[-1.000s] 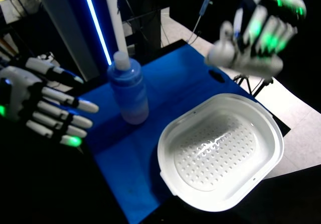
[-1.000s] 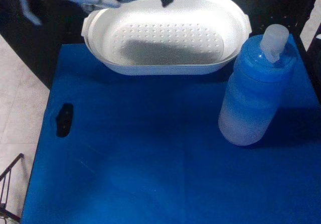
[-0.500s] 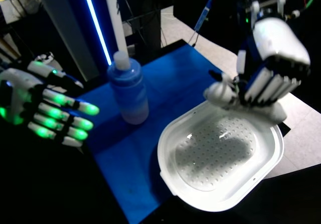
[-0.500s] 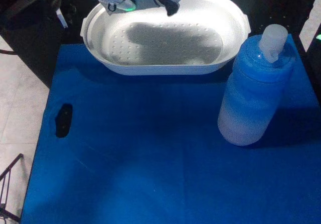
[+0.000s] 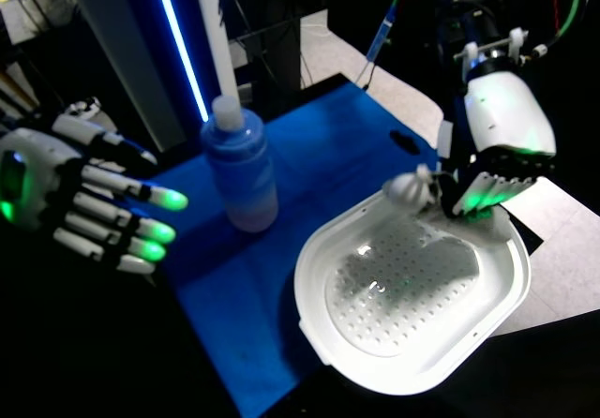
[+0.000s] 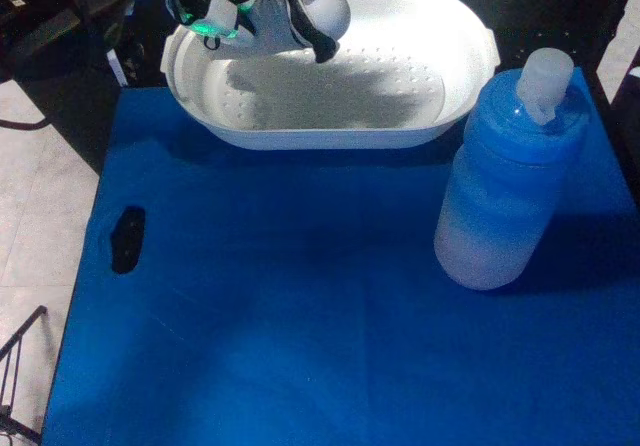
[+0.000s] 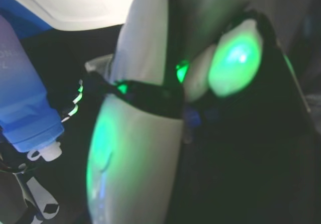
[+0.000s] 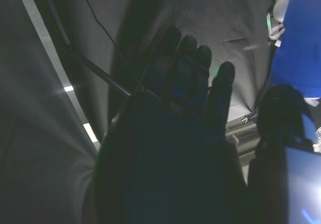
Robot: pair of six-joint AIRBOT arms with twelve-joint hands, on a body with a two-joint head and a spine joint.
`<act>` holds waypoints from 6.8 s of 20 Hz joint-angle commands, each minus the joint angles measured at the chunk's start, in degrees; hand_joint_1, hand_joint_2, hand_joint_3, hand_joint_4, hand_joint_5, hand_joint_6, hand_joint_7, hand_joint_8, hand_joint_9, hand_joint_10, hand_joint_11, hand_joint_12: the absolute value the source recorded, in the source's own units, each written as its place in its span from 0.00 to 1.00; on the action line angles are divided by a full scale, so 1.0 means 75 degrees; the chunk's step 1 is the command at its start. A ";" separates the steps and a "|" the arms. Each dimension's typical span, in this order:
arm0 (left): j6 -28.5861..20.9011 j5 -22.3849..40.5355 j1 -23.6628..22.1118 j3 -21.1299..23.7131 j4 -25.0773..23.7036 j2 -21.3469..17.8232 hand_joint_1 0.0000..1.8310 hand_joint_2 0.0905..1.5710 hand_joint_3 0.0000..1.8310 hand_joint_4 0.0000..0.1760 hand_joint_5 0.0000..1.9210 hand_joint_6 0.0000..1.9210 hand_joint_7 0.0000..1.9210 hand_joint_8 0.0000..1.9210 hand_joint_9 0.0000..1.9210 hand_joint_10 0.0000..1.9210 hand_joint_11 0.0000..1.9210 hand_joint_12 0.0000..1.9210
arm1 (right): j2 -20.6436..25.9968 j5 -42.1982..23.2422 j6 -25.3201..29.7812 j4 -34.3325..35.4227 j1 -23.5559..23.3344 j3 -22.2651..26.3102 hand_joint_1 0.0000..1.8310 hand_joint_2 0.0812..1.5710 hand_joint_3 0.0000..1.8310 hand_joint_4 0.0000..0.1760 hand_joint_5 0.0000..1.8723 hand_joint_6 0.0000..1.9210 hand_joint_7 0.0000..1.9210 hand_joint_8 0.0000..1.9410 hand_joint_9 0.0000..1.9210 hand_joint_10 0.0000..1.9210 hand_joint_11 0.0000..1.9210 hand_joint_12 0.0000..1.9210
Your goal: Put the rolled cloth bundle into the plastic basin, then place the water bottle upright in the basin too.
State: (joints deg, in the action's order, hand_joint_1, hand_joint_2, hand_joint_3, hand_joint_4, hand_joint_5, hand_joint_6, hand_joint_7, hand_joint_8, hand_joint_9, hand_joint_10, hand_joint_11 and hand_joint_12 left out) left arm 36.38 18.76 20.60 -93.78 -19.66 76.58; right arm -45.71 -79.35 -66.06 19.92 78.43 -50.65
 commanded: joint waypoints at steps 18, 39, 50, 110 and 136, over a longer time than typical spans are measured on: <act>-0.0298 0.1491 0.0447 0.0778 0.0004 -0.0655 0.81 0.71 0.00 1.00 0.39 1.00 0.46 1.00 0.56 1.00 0.64 1.00 | -0.0006 -0.0934 0.0152 0.0030 -0.0081 -0.0029 0.22 0.92 0.00 0.59 0.12 0.00 0.14 0.00 0.14 0.00 0.10 0.11; 0.0521 0.9526 0.7217 0.5339 0.5291 -0.4244 0.33 0.55 0.00 1.00 0.00 0.00 0.00 0.00 0.00 0.00 0.00 0.00 | -0.0430 -0.1340 0.0513 -0.0684 -0.1203 0.0094 0.45 0.54 0.00 1.00 0.00 0.00 0.06 0.00 0.09 0.00 0.00 0.38; 0.0350 0.9674 0.7354 0.5418 0.5566 -0.3848 0.38 0.55 0.00 1.00 0.03 0.01 0.00 0.00 0.00 0.00 0.00 0.00 | -0.1237 -0.1091 0.0636 -0.0575 -0.2074 -0.0465 0.47 0.55 0.00 1.00 0.02 0.00 0.10 0.00 0.11 0.00 0.00 0.53; -0.0105 0.9495 0.7324 0.5110 0.5313 -0.3539 0.37 0.52 0.00 1.00 0.03 0.00 0.00 0.00 0.00 0.00 0.00 0.00 | -0.2939 0.2721 0.0248 -0.0931 -0.7125 -0.4204 0.70 0.67 0.00 0.00 0.55 0.35 0.57 0.56 0.59 0.72 0.52 0.93; -0.0581 0.9107 0.6172 0.4357 0.4408 -0.2875 0.35 0.48 0.00 1.00 0.03 0.00 0.00 0.00 0.00 0.00 0.00 0.00 | -0.4881 0.3680 0.0840 -0.0157 -0.7009 -0.6656 0.69 0.69 0.00 0.00 0.50 0.43 0.54 0.59 0.59 0.79 0.58 0.93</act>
State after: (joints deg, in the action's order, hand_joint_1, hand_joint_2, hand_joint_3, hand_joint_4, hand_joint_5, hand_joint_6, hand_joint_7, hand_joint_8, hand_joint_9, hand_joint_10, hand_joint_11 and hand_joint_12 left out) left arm 32.67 79.75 67.44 -60.71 13.23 54.89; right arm -82.37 -43.22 -61.30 18.41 26.70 -100.36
